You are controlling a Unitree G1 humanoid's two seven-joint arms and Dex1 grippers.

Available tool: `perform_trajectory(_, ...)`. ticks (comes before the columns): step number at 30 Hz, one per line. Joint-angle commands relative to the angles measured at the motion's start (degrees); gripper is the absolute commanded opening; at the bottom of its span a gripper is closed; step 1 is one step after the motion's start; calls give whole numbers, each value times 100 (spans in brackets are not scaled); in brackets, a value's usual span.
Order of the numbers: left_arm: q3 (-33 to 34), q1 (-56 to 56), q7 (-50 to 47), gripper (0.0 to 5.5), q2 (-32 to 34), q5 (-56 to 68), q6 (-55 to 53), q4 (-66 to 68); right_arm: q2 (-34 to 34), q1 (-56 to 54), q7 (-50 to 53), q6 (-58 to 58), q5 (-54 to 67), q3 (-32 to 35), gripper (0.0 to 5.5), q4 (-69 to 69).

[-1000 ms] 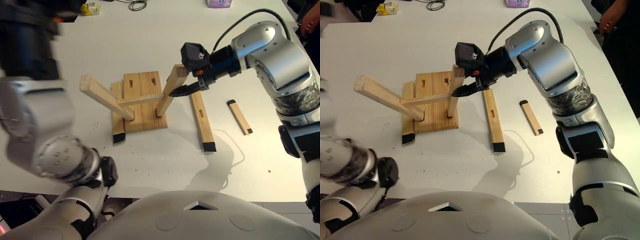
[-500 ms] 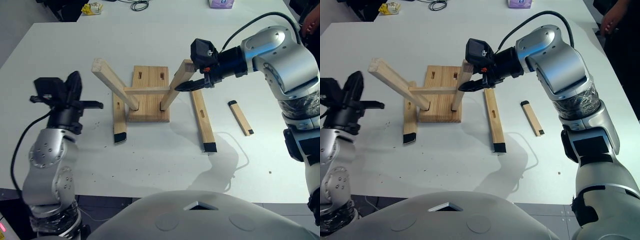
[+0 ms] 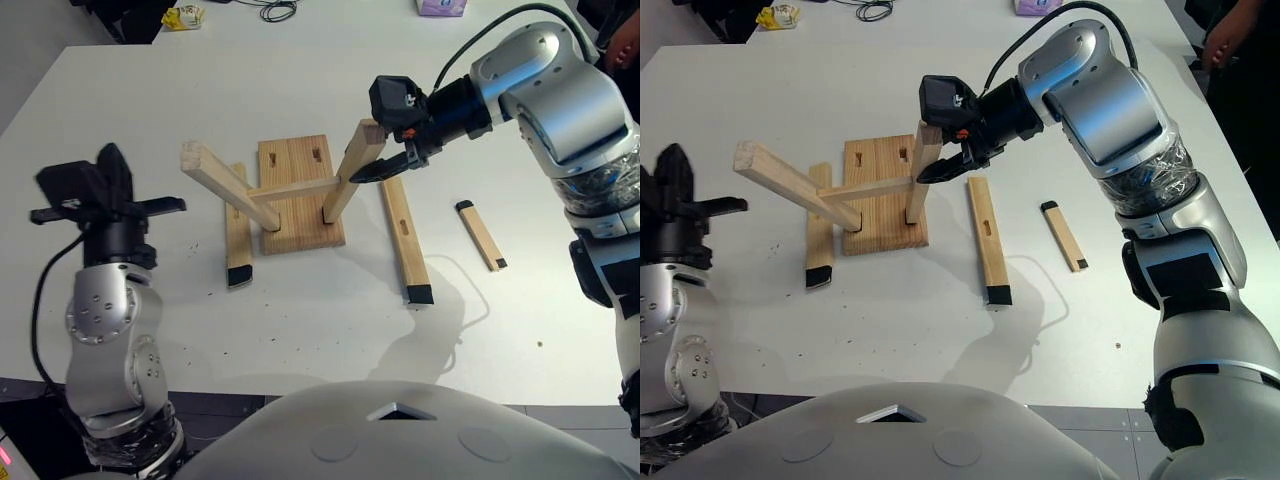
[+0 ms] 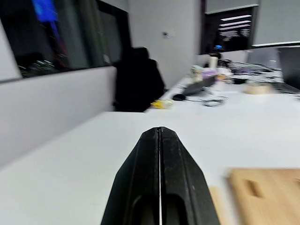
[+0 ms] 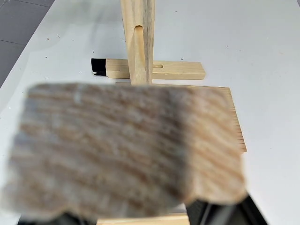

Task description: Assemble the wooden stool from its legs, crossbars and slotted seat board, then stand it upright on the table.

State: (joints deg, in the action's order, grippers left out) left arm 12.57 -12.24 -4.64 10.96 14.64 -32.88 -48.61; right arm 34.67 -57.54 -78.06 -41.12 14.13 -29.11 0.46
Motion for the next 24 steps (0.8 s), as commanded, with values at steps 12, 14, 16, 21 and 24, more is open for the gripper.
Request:
perform_trajectory(12, -2388, 171, 222, 0, -714, -671, 413, 443, -600, -158, -540, 69, -373, -587, 202, 165)
perform_trajectory(14, -2221, 75, 225, 0, -807, -609, 568, 572, -685, -154, -547, 77, -401, -578, 202, 174)
perform_trajectory(16, -2056, -2, 213, 0, -899, -535, 726, 713, -754, -157, -532, 92, -410, -553, 202, 205)
perform_trajectory(21, -1814, -256, 334, 0, -889, -398, 1091, 983, -846, -133, -506, 57, -410, -461, 202, 179)
perform_trajectory(24, -1553, -350, 464, 0, -782, -235, 1254, 1117, -844, -149, -503, -64, -339, -368, 202, 109)
